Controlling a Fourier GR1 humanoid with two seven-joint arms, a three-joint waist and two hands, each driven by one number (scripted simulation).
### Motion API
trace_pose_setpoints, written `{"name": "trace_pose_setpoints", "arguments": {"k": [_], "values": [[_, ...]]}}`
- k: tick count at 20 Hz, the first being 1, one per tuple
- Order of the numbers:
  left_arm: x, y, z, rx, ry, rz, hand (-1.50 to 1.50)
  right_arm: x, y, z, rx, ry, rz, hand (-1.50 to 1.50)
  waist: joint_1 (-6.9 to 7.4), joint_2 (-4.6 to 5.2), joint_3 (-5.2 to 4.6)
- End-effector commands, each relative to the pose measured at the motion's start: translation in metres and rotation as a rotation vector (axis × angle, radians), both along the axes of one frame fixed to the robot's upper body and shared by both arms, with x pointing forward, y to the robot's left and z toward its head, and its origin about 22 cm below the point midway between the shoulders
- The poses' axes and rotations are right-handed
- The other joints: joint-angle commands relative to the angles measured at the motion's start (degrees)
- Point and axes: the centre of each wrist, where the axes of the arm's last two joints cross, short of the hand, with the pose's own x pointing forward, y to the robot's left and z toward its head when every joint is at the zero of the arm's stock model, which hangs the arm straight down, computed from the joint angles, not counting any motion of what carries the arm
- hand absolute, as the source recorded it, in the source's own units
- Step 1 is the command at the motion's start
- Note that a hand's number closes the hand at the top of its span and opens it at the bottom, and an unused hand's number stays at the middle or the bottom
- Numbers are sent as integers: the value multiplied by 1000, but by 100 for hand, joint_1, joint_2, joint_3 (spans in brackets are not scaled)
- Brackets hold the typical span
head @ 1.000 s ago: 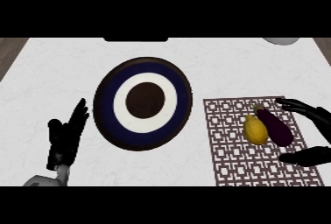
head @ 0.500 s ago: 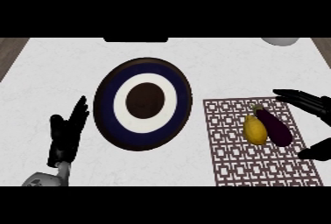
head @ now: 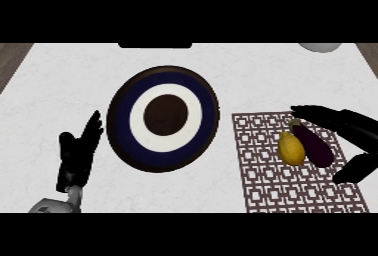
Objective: Pick the lemon from the placemat and place it in the plate
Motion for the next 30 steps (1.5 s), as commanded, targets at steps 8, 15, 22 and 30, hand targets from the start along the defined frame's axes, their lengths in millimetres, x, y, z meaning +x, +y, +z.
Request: {"name": "trace_pose_setpoints", "arguments": {"k": [8, 15, 22, 30], "values": [[-4, -4, -5, 5, 1, 7, 0, 3, 5, -16, -57, 29, 29, -150, -15, -1, 2], [9, -11, -10, 5, -4, -7, 0, 10, 27, -39, -73, 61, 19, -150, -20, 3, 1], [0, 6, -6, 23, -23, -7, 0, 0, 46, -59, -82, 56, 20, -150, -24, -3, 0], [5, 10, -4, -4, -4, -5, 0, 21, 36, -66, -51, -56, 76, 150, -3, 2, 3]]}}
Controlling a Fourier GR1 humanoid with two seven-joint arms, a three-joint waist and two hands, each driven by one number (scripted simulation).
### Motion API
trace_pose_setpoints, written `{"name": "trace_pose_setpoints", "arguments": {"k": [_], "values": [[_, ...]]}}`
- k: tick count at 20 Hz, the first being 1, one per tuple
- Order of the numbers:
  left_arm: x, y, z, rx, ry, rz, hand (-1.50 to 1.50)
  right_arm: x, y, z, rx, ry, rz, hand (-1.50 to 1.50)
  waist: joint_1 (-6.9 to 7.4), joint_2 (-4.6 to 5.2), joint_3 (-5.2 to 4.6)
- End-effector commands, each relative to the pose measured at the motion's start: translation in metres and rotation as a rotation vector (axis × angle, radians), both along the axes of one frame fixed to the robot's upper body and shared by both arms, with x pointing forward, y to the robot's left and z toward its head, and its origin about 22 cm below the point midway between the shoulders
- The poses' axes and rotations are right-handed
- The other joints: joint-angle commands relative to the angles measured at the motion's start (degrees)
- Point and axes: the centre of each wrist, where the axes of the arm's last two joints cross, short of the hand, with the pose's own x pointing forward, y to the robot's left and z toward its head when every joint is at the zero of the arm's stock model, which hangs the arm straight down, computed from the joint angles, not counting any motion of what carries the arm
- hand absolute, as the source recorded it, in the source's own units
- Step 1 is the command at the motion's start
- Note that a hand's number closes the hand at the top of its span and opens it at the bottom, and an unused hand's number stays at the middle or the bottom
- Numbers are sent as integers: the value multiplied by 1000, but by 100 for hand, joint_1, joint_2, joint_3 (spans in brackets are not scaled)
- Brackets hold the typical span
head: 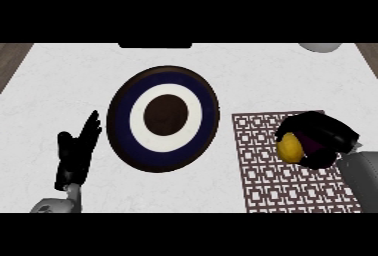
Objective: Pick the lemon from the placemat and place it in the plate
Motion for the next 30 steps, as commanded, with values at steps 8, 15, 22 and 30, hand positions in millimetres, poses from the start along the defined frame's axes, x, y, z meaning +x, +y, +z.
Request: {"name": "trace_pose_setpoints", "arguments": {"k": [8, 15, 22, 30], "values": [[0, -1, 11, 14, 9, -4, 0, 0, 3, 3, 72, -220, -102, 150, -23, -7, 7], [-3, -10, -1, 7, 7, -29, 0, 8, 162, 3, 118, -333, -364, 150, 223, -72, -58], [3, -25, 1, -6, 11, -100, 0, 11, 228, 52, 103, -530, -564, 150, 575, -80, -34], [13, -30, 3, 11, 7, -103, 0, 1, 285, 103, 130, -756, -869, 150, 620, -60, -31]]}}
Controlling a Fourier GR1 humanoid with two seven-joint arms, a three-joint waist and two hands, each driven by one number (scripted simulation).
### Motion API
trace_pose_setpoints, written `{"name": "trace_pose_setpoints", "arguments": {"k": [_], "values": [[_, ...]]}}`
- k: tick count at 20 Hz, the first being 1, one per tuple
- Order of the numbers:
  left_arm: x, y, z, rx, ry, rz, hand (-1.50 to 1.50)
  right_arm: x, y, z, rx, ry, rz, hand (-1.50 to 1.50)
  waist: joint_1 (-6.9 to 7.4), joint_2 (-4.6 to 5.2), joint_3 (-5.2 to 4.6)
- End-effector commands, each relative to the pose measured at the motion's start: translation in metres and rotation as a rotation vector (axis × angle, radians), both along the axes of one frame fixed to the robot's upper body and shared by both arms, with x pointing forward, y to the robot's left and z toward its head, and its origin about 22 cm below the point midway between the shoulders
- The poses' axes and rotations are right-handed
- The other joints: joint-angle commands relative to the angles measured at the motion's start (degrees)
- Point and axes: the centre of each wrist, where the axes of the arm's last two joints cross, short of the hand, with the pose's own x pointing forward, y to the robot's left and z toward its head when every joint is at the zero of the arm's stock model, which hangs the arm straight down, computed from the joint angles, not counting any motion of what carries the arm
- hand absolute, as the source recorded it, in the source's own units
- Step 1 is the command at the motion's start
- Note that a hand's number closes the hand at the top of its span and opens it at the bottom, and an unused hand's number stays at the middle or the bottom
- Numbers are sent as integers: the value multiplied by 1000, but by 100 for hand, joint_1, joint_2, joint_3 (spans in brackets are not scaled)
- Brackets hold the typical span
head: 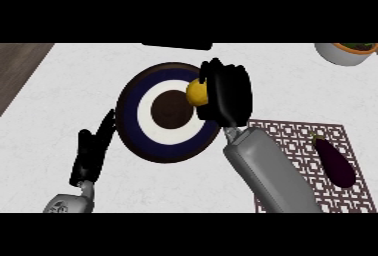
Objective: Pick the lemon from the placemat and place it in the plate
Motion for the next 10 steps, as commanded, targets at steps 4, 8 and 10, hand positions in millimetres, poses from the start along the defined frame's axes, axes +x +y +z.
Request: {"name": "trace_pose_setpoints", "arguments": {"k": [4, 8, 10], "values": [[7, -18, 4, -11, -16, -27, 0, -14, 55, 28, 74, -86, -279, 150, 119, 77, 17], [9, -20, -1, -7, -3, -27, 0, -19, 82, 45, 82, -80, -380, 150, 41, 121, 19], [21, -9, 15, -3, -26, -19, 0, -16, 86, 40, 79, -68, -407, 150, 44, 140, 24]]}}
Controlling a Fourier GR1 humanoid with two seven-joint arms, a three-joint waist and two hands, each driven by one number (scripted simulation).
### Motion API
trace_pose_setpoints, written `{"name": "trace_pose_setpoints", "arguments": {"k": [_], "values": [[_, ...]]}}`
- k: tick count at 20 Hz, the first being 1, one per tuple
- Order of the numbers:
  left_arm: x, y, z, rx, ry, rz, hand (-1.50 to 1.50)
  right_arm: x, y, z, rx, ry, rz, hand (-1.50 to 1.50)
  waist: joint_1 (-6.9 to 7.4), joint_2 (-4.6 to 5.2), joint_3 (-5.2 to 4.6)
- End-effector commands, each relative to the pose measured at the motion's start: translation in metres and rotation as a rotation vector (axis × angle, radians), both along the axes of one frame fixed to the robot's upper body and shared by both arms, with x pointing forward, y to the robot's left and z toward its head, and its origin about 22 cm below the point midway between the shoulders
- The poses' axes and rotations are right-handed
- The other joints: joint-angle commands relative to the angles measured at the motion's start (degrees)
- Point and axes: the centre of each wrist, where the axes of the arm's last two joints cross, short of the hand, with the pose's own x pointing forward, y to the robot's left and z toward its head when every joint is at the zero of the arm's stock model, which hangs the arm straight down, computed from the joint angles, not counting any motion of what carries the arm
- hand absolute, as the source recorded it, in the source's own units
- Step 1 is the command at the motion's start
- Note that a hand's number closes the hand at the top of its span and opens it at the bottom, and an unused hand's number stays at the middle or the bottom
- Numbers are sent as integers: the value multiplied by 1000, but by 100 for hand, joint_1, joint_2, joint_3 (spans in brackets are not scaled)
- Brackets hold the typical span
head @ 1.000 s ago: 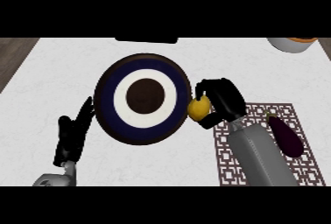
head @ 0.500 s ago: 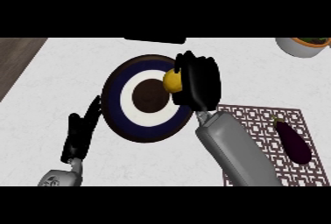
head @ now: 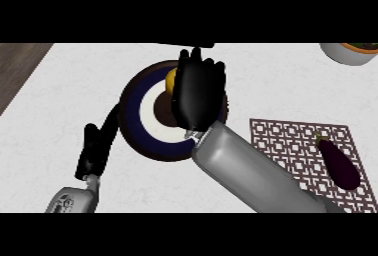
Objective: Pick the lemon from the placemat and place it in the plate
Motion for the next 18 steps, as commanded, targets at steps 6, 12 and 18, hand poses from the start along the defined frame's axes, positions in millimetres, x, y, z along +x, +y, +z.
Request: {"name": "trace_pose_setpoints", "arguments": {"k": [6, 12, 18], "values": [[5, 2, 6, -6, -8, 14, 0, 15, 25, 6, 62, 72, -214, 150, -76, 54, 11], [-4, 17, 6, -8, -3, 53, 0, 20, 12, -26, 96, 305, -205, 150, -217, 31, 20], [1, 11, 4, 17, -21, 55, 0, 30, -5, -65, 154, 516, -206, 150, -218, 81, 20]]}}
